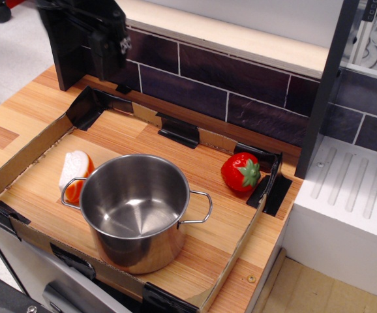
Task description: Topple metal pot
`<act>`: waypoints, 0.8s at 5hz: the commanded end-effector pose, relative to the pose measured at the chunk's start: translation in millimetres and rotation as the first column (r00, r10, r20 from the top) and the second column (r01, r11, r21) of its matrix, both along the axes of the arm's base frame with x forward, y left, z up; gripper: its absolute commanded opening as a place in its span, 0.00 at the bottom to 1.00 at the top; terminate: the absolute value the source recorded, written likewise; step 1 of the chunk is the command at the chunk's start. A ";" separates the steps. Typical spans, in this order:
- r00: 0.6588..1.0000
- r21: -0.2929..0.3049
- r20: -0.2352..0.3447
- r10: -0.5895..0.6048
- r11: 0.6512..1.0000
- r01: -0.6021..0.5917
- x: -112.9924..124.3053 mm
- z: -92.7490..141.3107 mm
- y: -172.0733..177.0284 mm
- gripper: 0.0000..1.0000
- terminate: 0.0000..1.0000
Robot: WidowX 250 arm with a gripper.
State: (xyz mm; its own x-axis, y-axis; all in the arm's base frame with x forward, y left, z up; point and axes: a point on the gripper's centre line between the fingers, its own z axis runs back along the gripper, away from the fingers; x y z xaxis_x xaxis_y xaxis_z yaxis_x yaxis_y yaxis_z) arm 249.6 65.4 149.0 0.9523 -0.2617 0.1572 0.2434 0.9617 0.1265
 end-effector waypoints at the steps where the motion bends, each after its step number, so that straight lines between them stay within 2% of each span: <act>1: 0.937 -0.108 -0.144 -0.319 0.946 0.306 -40.9 -1.7 -36.5 1.00 0.00; 2: 0.879 -0.151 -0.207 -0.429 0.902 0.404 -63.7 -15.8 -49.1 1.00 0.00; 3: 0.838 -0.142 -0.228 -0.496 0.868 0.476 -79.3 -29.3 -57.6 1.00 0.00; 4: 0.817 -0.095 -0.207 -0.539 0.842 0.531 -87.5 -46.5 -70.0 1.00 0.00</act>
